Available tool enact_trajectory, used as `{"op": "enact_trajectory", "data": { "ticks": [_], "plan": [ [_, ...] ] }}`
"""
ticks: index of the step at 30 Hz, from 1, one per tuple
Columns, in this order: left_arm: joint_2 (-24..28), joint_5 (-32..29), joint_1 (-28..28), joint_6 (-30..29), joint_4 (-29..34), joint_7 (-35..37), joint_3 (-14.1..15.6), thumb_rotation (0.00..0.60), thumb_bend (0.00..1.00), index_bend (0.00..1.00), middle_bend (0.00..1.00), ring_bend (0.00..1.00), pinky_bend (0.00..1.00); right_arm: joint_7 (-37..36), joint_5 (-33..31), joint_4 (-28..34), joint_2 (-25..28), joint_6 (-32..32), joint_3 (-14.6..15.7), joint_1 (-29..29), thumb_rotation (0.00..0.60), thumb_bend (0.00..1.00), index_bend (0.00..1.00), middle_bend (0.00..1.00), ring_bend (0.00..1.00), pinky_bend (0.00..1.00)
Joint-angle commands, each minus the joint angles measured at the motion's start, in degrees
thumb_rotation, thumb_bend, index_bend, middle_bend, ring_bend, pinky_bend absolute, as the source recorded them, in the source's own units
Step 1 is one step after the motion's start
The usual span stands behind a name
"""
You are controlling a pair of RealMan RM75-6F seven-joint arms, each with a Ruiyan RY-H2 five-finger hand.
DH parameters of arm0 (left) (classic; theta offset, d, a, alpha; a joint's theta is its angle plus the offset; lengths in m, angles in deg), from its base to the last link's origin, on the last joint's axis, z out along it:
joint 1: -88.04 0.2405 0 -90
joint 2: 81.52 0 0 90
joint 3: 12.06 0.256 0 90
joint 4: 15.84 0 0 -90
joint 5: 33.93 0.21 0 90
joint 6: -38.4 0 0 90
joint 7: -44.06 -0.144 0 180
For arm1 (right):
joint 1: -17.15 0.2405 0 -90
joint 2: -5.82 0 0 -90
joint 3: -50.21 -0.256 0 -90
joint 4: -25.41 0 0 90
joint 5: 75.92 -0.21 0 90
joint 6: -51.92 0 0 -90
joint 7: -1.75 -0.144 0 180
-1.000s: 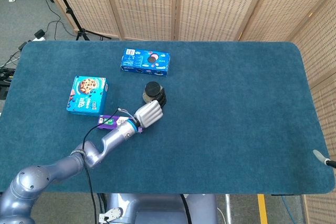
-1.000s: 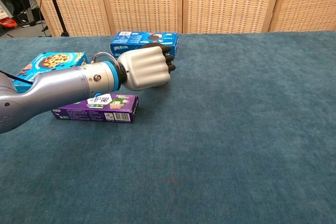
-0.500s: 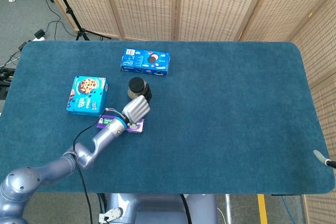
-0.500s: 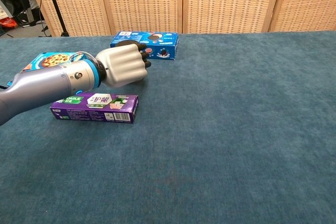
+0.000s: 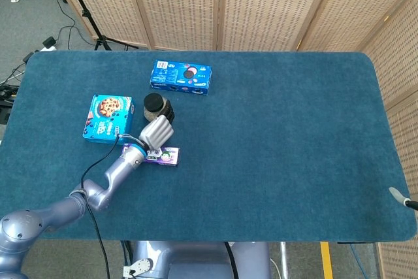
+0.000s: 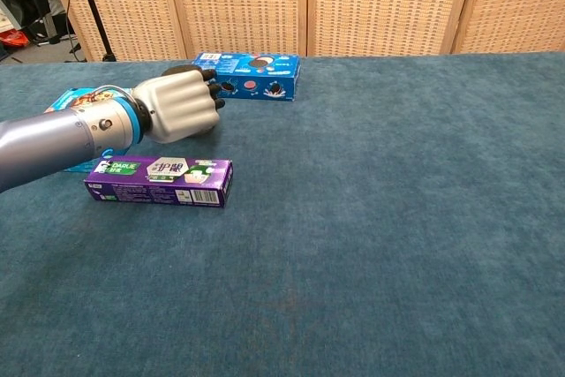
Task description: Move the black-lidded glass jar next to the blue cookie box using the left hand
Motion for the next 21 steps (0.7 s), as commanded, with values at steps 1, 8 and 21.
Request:
{"op": "enact_trajectory", "data": {
  "ticks": [1,8,21],
  "plan": [
    [0.59,-0.57,-0.04,-0.85,1.60,-0.88,-0.15,0.600,1.00,0.59,0.27,0.17,0.13,-0.04,0.07,0.01,0.02,0.05,0.02,-0.03,0.600,0.00,0.00,0.00,0.00,0.00],
    [2.40,2.42,-0.86,-4.00,6.21,3.68,0.50,0.600,1.00,0.45,0.07,0.03,0.05,-0.22,0.21,0.00,0.08,0.24,0.04,-0.10,0.600,0.00,0.00,0.00,0.00,0.00],
    [11.90,5.35,0.79,-16.54,24.37,17.00,-4.41,0.600,0.37,0.21,0.00,0.00,0.00,0.25,0.32,-0.03,-0.11,0.78,0.03,-0.26,0.600,0.00,0.00,0.00,0.00,0.00]
  ]
}}
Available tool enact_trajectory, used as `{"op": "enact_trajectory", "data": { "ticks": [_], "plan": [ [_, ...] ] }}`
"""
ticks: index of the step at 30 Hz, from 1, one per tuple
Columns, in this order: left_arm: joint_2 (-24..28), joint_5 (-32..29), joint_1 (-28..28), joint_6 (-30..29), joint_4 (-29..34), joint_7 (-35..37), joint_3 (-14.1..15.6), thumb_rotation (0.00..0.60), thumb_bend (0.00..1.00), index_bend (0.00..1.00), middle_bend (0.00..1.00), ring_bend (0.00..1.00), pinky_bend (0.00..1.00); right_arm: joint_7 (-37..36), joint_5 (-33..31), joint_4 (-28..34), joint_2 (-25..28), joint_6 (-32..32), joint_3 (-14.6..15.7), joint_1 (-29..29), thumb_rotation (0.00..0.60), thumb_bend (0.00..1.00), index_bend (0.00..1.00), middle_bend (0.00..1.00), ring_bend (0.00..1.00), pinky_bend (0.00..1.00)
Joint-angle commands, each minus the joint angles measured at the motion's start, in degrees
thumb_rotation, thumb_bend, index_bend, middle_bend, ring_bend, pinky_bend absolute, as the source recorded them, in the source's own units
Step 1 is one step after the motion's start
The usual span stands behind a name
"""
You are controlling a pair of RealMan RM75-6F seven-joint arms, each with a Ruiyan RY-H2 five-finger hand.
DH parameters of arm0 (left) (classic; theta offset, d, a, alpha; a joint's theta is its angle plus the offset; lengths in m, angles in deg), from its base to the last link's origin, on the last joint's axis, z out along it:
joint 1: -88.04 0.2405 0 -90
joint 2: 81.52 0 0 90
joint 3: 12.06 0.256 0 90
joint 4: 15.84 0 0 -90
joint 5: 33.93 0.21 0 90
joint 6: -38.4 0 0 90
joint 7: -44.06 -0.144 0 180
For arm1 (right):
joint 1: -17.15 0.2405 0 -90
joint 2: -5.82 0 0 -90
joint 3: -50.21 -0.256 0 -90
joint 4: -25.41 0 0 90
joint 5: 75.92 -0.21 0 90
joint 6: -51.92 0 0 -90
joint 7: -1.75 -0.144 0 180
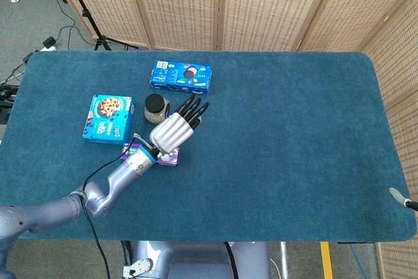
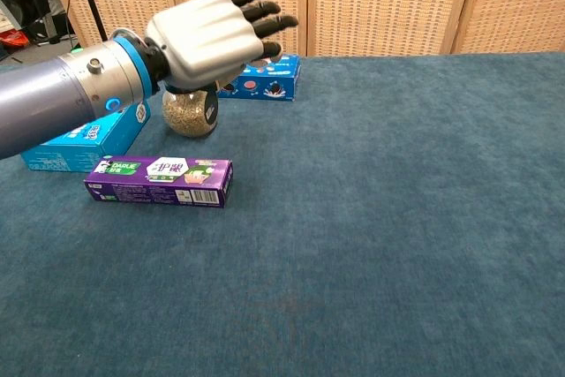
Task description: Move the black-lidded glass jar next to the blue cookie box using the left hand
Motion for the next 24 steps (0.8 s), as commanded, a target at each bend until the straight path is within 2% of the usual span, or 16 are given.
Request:
{"op": "enact_trajectory", "data": {
  "ticks": [1,2,4,9,13,18,21,24],
  "plan": [
    [5.61,-0.84,2.15,-3.95,7.59,5.27,-2.79,0.600,0.28,0.19,0.00,0.00,0.00,0.25,0.06,0.06,-0.12,0.26,-0.02,-0.08,0.600,0.00,0.00,0.00,0.00,0.00],
    [6.97,-1.08,2.74,-4.71,9.08,6.11,-3.16,0.600,0.22,0.18,0.00,0.00,0.00,0.34,0.04,0.07,-0.14,0.28,-0.03,-0.08,0.600,0.00,0.00,0.00,0.00,0.00],
    [10.51,-2.77,4.60,-6.22,12.88,8.27,-4.23,0.600,0.18,0.14,0.00,0.00,0.00,0.67,0.02,0.12,-0.22,0.21,-0.02,-0.03,0.600,0.00,0.00,0.00,0.00,0.00],
    [17.78,-6.15,8.88,-8.53,19.99,14.32,-5.48,0.600,0.17,0.06,0.00,0.00,0.00,2.00,0.00,0.22,-0.65,0.04,-0.01,0.23,0.600,0.00,0.00,0.00,0.00,0.00],
    [22.23,-6.26,12.97,-11.10,22.13,20.96,-4.55,0.600,0.21,0.03,0.00,0.00,0.00,2.55,-0.45,0.00,-0.95,-0.79,-0.03,0.63,0.600,0.00,0.00,0.00,0.00,0.00],
    [26.59,-5.96,19.62,-14.61,22.04,31.30,-1.46,0.600,0.22,0.00,0.00,0.00,0.00,2.98,-0.82,-0.07,-1.11,-0.93,-0.18,0.74,0.600,0.00,0.00,0.00,0.00,0.00],
    [29.08,-5.32,25.86,-17.99,21.19,39.23,2.20,0.600,0.22,0.00,0.00,0.00,0.00,3.13,-1.06,-0.10,-1.19,-0.92,-0.28,0.74,0.600,0.00,0.00,0.00,0.00,0.00],
    [30.76,-5.03,29.67,-19.38,20.86,44.22,4.62,0.600,0.22,0.00,0.00,0.00,0.00,3.49,-0.89,0.00,-1.28,-0.97,-0.22,0.82,0.600,0.00,0.00,0.00,0.00,0.00]
  ]
}}
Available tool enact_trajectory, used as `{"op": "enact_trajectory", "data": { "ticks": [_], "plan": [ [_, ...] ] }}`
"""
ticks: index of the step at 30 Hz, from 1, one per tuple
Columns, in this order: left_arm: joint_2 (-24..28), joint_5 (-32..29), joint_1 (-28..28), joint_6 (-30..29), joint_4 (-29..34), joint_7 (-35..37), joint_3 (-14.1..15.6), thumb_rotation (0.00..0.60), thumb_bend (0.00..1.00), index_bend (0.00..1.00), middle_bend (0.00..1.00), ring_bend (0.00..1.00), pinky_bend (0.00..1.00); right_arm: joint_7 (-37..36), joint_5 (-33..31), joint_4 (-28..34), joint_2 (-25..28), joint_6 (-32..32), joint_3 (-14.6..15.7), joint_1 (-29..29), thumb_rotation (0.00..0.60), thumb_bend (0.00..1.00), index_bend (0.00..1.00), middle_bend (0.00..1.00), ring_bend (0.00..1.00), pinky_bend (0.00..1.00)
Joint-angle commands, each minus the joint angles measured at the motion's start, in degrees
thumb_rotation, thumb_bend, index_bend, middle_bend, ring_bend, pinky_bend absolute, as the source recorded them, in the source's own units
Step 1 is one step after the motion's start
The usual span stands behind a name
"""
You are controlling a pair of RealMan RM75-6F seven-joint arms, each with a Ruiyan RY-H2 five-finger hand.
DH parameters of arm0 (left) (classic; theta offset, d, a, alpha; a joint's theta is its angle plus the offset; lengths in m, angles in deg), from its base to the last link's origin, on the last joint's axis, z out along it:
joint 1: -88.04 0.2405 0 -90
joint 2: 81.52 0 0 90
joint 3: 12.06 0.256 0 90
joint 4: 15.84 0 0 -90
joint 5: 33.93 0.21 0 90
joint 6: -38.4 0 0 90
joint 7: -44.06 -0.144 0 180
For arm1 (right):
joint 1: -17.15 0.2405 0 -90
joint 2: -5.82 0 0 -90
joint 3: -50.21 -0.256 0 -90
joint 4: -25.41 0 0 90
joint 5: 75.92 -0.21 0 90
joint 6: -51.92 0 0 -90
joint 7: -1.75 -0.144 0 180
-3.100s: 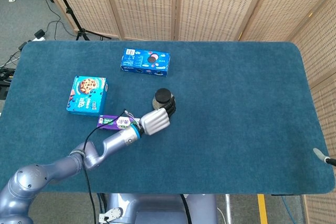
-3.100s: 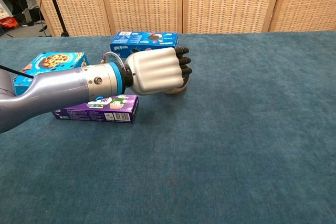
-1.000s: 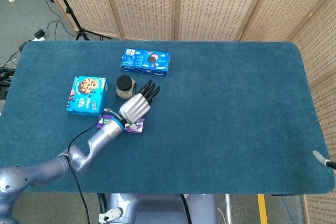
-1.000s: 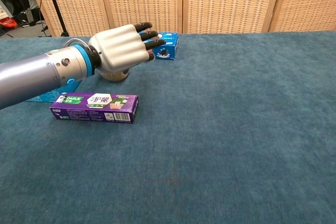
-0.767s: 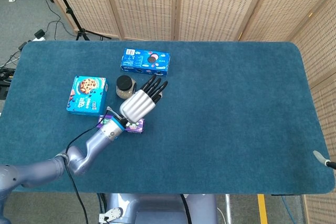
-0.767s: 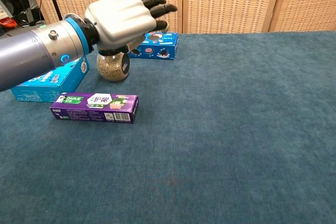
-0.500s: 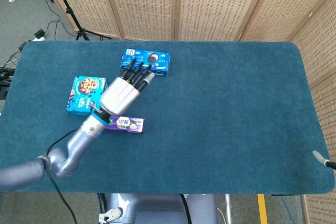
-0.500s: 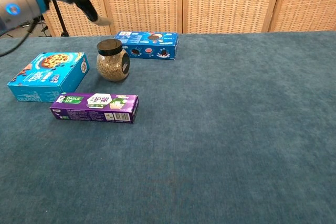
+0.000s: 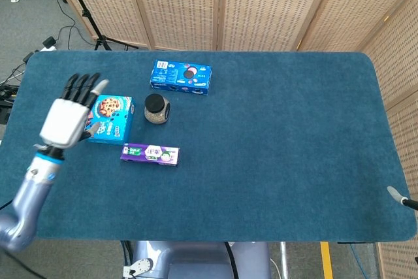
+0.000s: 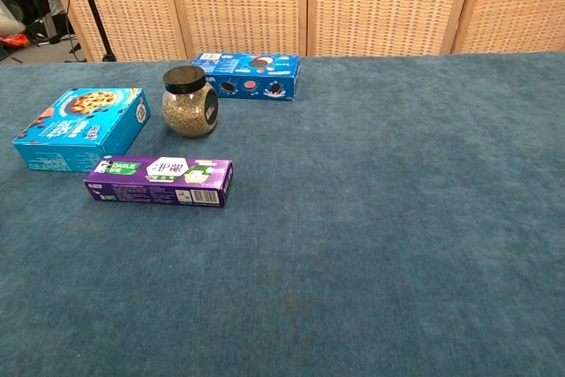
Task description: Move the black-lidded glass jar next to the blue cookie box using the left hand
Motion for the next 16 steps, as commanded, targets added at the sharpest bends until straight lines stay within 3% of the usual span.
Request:
{"op": "enact_trajectory", "data": {
  "ticks": [1,7,16],
  "plan": [
    [3.78,0.38,7.26,-3.81,-0.48,8.39,4.68,0.600,0.22,0.00,0.00,0.00,0.00,0.31,0.23,0.09,-0.09,0.00,0.08,0.07,0.600,0.00,0.00,0.00,0.00,0.00],
    [3.25,0.63,16.43,-9.74,-2.13,17.31,8.95,0.600,0.22,0.00,0.00,0.00,0.00,1.75,1.12,0.22,-0.53,0.16,0.41,0.27,0.600,0.00,0.00,0.00,0.00,0.00],
    [1.23,2.28,22.94,-14.45,-4.38,20.83,10.75,0.600,0.21,0.00,0.00,0.00,0.00,2.04,1.51,0.26,-0.59,1.47,0.39,-0.22,0.600,0.00,0.00,0.00,0.00,0.00]
  ]
}}
